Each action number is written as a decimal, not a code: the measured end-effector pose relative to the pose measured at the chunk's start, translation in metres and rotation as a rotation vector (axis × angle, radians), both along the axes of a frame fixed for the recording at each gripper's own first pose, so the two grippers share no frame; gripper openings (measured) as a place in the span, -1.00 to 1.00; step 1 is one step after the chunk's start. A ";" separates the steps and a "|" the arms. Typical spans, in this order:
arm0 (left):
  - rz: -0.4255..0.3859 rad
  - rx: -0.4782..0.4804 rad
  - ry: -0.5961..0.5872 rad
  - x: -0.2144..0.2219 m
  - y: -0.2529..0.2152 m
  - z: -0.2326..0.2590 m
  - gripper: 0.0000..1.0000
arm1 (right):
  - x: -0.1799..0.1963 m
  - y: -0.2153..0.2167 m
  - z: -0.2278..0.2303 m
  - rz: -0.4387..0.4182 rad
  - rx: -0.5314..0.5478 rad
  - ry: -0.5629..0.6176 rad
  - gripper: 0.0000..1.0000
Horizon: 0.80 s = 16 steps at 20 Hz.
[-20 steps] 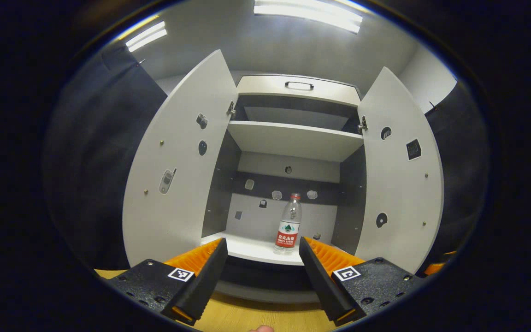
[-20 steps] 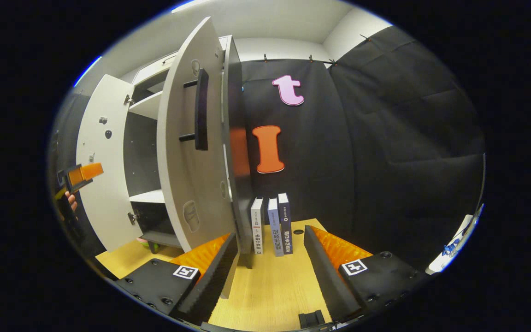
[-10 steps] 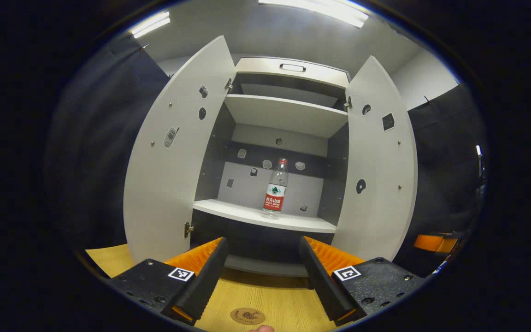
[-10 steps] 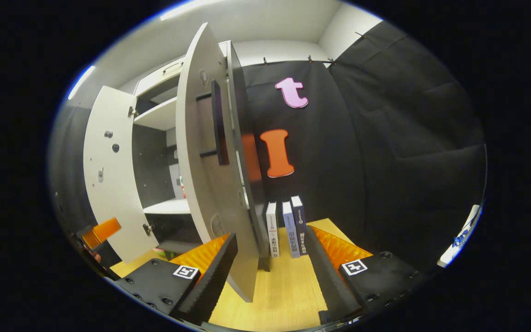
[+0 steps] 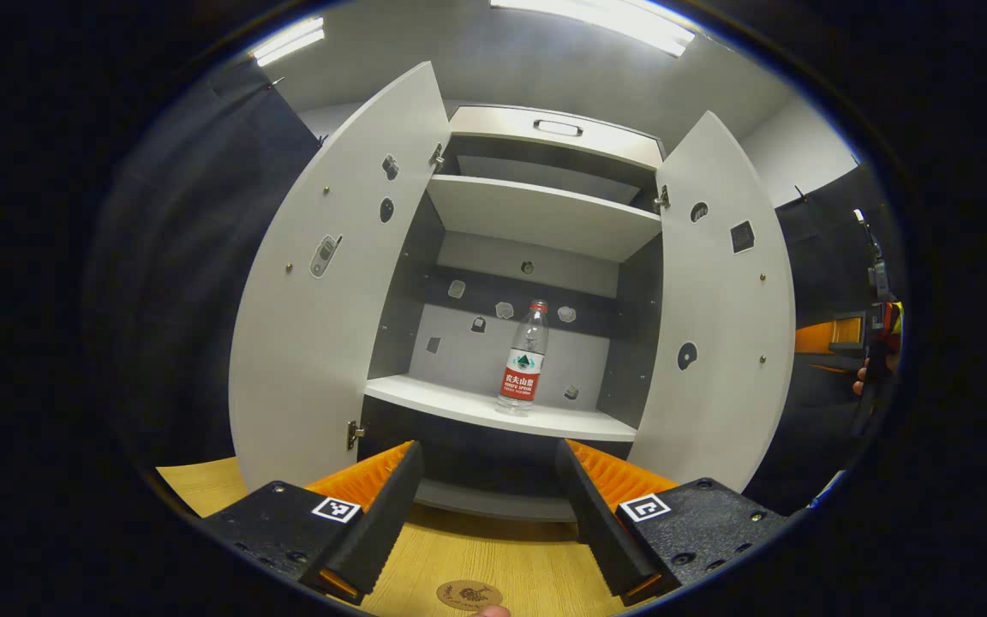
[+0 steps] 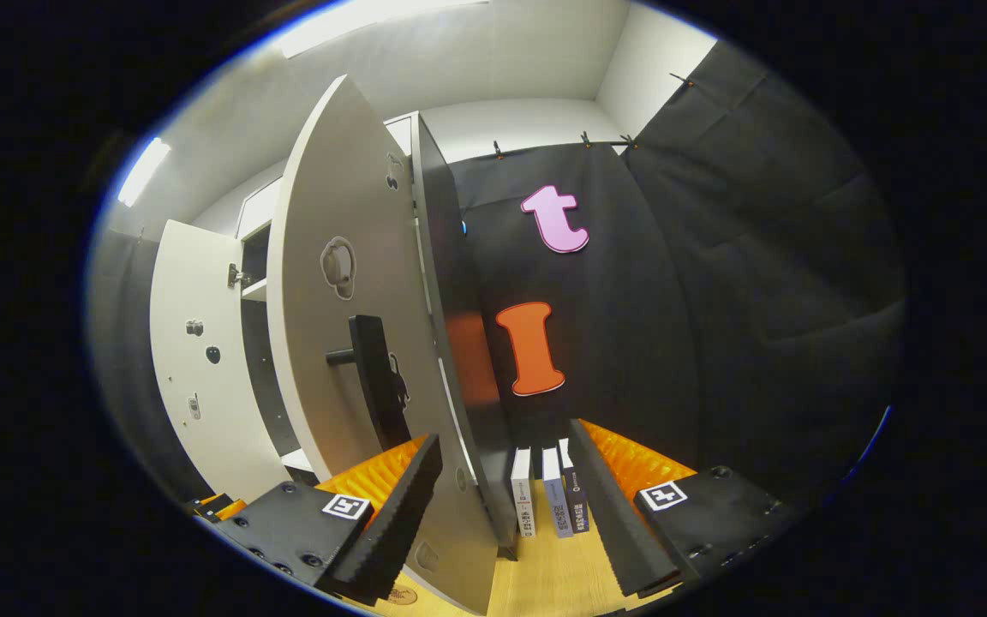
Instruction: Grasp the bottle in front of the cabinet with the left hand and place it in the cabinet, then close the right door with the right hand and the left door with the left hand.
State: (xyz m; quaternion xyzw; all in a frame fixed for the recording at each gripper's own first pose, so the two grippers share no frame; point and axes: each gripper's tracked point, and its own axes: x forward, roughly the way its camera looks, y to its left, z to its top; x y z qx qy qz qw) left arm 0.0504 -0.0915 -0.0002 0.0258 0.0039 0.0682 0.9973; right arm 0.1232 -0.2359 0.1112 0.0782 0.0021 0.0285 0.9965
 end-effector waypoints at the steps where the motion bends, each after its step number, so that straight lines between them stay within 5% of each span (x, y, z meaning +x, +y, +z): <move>1: 0.010 -0.006 -0.005 0.000 0.004 0.001 0.89 | 0.002 -0.002 0.004 -0.001 -0.003 -0.009 0.96; 16: 0.020 -0.003 -0.004 0.018 0.044 0.006 0.89 | 0.006 0.068 0.003 0.088 -0.038 -0.009 0.83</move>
